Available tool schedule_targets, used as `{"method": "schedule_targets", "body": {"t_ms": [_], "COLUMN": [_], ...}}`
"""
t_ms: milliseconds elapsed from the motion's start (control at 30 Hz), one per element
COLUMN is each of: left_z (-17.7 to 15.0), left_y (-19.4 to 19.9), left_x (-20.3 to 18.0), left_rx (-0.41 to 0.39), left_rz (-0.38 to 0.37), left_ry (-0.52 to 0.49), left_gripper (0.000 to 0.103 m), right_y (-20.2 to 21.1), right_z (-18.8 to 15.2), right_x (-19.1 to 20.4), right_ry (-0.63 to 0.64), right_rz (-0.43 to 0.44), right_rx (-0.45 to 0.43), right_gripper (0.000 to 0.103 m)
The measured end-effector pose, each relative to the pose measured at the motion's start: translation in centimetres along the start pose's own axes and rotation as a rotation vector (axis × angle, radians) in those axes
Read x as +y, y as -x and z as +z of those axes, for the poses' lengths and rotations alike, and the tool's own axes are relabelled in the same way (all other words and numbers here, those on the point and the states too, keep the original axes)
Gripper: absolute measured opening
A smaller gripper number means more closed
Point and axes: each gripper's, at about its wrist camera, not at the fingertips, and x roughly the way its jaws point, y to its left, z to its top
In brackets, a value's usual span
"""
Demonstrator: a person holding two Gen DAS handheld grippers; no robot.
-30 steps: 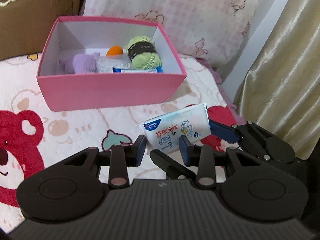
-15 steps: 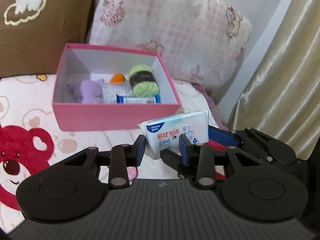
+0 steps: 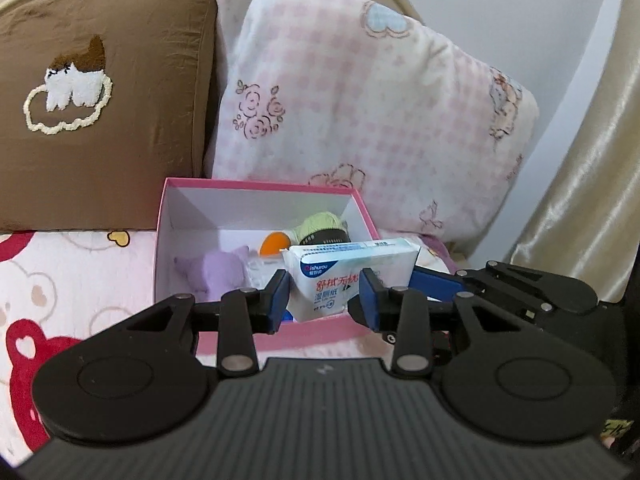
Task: Organize objects
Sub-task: 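Lift the white wipe pack with the left tool and carry it over the box, then lower the white wipe pack into the box and open the left tool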
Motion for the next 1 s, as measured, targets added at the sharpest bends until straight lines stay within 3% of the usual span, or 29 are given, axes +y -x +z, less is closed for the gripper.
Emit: {"method": "schedule_targets", "body": {"t_ms": [233,533,700,1000], "left_z": [2.1,1.4,1.1,0.0], "left_y": [-4.9,-13.7,-17.5,-21.3], "left_x": [2.2,4.7,6.4,7.7], "left_rx": [0.043,0.149,0.193,0.246], "left_rz": [-0.01,0.035,0.021,0.061], "left_ry": [0.059,0.115,0.182,0.203], "left_gripper": [0.035,0.035,0.035,0.035], "right_y": [-4.6,-12.8,-16.2,-20.5], "right_z": [1.3,-1.5,-2.2,-2.8], "right_x": [-3.1,-6.6,-7.8,-8.1], "right_ry": [-0.069,-0.196,-0.191,-0.141], "right_rz": [0.04,0.058,0.045,0.04], "right_rx": [0.08,0.195,0.246,0.345], "right_gripper": [0.042,0.042,0.042,0.042]}}
